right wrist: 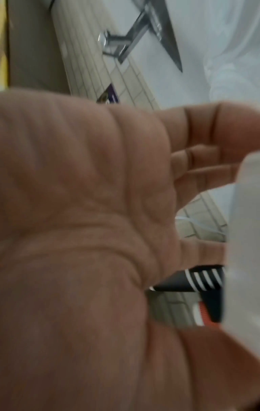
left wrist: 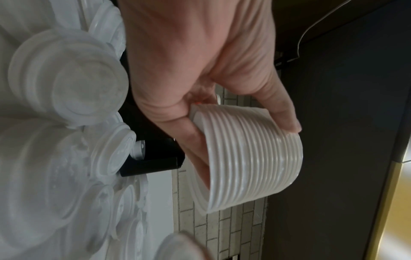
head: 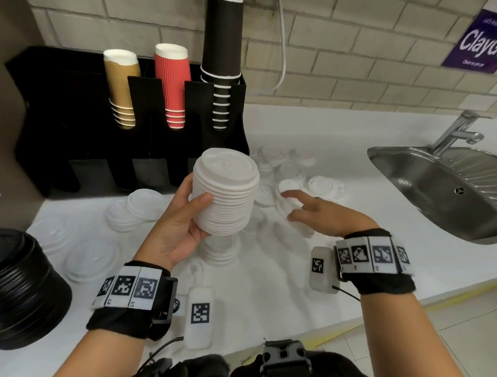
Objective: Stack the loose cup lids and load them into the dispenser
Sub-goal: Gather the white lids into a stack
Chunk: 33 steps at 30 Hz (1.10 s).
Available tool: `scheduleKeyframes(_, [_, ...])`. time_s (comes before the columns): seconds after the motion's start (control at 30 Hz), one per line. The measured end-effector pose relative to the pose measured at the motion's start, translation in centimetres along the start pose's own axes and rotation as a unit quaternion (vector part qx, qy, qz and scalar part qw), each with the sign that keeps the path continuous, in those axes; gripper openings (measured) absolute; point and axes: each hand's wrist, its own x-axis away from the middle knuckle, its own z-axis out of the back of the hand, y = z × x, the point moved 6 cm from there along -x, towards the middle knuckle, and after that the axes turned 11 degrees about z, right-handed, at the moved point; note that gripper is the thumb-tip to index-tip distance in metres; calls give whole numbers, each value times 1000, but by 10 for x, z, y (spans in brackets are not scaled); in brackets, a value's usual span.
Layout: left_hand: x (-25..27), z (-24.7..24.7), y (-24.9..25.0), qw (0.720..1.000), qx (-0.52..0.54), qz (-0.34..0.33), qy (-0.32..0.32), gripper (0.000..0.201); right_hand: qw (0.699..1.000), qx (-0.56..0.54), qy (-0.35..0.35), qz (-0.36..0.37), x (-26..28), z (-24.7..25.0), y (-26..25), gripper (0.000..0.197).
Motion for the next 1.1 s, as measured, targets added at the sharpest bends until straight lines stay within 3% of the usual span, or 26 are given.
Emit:
scheduleKeyframes(0.07, [-1, -2, -3, 1000, -1, 2, -3, 108, 986, -127, 86, 71, 12, 9, -19, 43])
scheduleKeyframes(0.17, [-3, -7, -10, 1000, -4, 14, -7, 104, 927, -252, 212, 179, 29, 19, -50, 47])
scheduleKeyframes(0.23, [-3, -11, -15, 1000, -16, 23, -11, 102, 892, -275, 265, 242, 38, 20, -71, 44])
scheduleKeyframes(0.3, [-3, -14, -20, 999, -30, 31, -13, 101, 877, -261, 293, 278, 44, 20, -85, 40])
scheduleKeyframes(0.5, [1, -21, -28, 997, -53, 47, -22, 98, 893, -196, 294, 278, 41, 16, -99, 27])
scheduleKeyframes(0.6, [2, -22, -29, 997, -57, 47, -20, 81, 894, -182, 285, 294, 40, 14, -104, 24])
scheduleKeyframes(0.87, [4, -23, -27, 998, -47, 30, -12, 73, 901, -164, 270, 298, 39, 8, -106, 35])
scheduleKeyframes(1.0, [4, -25, -27, 999, -43, 27, -18, 73, 907, -175, 231, 304, 36, 3, -103, 48])
scheduleKeyframes(1.1, [3, -25, -26, 999, -40, 26, -21, 73, 904, -189, 224, 312, 34, 1, -102, 46])
